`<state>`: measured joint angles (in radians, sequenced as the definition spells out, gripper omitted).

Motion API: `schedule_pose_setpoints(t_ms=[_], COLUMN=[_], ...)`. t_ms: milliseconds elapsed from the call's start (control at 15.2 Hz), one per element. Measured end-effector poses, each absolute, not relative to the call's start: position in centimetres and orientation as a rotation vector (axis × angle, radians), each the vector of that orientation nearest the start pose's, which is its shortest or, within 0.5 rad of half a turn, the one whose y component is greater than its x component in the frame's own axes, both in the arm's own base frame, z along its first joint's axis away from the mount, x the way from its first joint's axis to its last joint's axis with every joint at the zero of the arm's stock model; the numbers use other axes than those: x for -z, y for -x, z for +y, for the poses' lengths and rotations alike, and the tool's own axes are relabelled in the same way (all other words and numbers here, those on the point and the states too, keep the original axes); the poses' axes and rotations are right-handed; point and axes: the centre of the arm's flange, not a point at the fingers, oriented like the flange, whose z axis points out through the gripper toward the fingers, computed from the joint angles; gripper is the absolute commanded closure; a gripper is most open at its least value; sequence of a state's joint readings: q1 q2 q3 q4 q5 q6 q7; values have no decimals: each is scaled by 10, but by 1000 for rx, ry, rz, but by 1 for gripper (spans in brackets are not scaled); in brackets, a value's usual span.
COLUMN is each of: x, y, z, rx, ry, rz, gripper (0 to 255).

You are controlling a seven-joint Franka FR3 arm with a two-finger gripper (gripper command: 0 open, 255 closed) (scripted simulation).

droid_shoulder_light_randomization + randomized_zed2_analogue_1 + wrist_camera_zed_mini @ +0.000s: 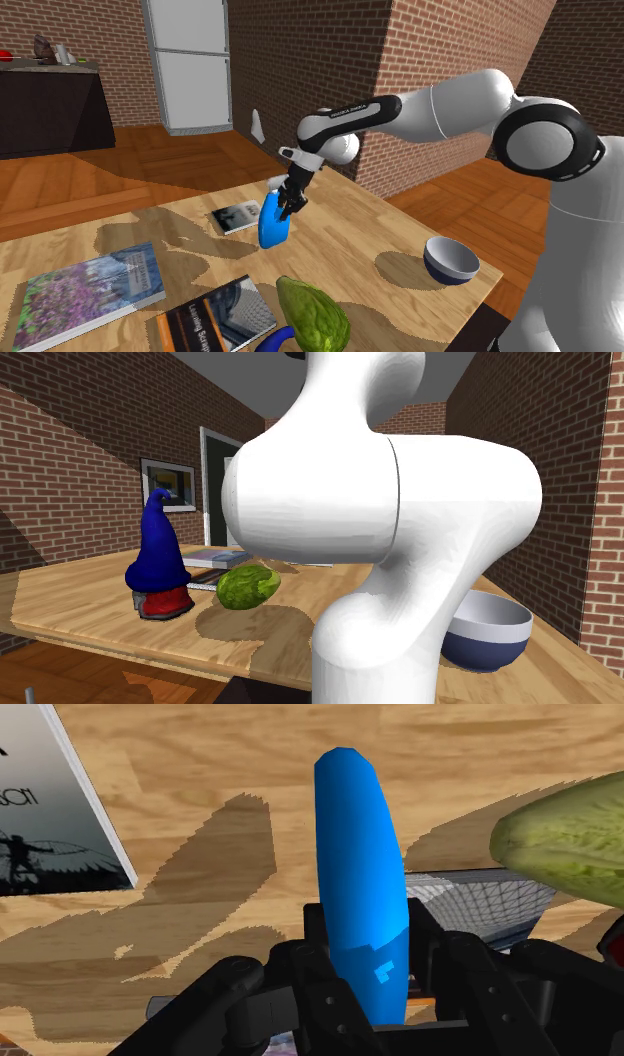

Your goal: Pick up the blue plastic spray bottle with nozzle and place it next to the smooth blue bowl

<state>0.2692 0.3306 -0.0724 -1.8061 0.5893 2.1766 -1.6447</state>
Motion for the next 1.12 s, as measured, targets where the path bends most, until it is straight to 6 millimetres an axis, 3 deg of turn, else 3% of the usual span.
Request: schedule_pose_setpoints(t_ms=[1122], x=[-460], y=[-627], z=[150], rx=[482], ry=[2021], rz=[-1910], gripper=[255])
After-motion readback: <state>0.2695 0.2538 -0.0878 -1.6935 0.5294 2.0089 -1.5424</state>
